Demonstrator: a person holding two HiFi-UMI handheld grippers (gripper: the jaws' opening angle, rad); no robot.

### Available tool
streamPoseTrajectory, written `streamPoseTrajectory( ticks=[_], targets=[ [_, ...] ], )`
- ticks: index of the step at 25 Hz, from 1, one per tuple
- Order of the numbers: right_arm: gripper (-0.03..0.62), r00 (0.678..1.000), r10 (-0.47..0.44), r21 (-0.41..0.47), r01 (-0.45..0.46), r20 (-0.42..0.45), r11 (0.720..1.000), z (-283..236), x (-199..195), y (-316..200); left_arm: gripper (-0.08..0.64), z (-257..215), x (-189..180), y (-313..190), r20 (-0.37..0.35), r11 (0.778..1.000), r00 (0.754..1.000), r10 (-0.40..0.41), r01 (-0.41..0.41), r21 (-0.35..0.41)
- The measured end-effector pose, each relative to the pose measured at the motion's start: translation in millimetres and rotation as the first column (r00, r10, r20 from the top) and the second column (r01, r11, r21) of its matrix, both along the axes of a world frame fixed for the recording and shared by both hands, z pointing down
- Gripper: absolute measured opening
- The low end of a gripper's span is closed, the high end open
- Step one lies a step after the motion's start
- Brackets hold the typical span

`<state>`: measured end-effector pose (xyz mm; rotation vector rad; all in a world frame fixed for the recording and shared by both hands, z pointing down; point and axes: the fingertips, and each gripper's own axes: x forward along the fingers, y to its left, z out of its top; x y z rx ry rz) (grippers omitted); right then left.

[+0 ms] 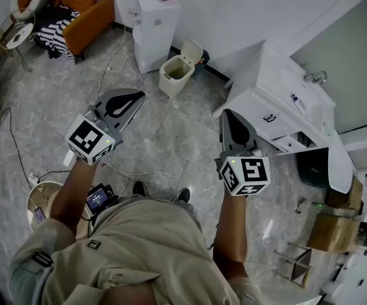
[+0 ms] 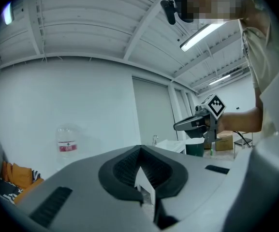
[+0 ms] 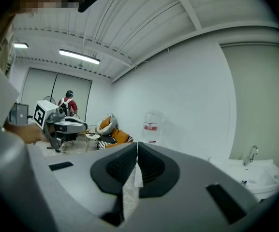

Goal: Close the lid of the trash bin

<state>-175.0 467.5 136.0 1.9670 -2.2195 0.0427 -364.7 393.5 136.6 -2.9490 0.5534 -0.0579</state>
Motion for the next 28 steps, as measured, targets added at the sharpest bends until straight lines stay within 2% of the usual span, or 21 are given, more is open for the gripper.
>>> streamPoseTrajectory(
  ticks=[5, 10, 14, 24, 28],
  targets=[
    [0.025, 1.000, 0.021, -0.003, -0.021, -0.008, 1.000, 0, -15, 3, 0.014, 1, -13, -2, -0.016, 1.000, 1.000, 0.023, -0.023, 0.003],
    [0.026, 1.000, 0.021, -0.025, -0.022, -0.022, 0.999, 2, -20, -9, 0.014, -2, -21, -13, -0.044, 1.000, 0.999, 0.009, -0.010, -0.020],
    [0.025, 1.000, 0.002, -0.032, -0.002, -0.006, 0.999, 7, -17, -27, 0.014, 2, -24, -23, -0.023, 1.000, 1.000, -0.012, 0.012, -0.022],
    [0.025, 0.992, -0.106, -0.030, 0.109, 0.068, 0.994, 30, 16, -114, 0.014, 14, -10, -80, 0.036, 0.988, 0.989, -0.145, 0.147, -0.041],
    [0.025, 0.984, -0.153, -0.031, 0.156, 0.094, 0.987, 36, 46, -157, 0.014, 17, 21, -109, 0.063, 0.980, 0.980, -0.189, 0.192, -0.048]
  ],
)
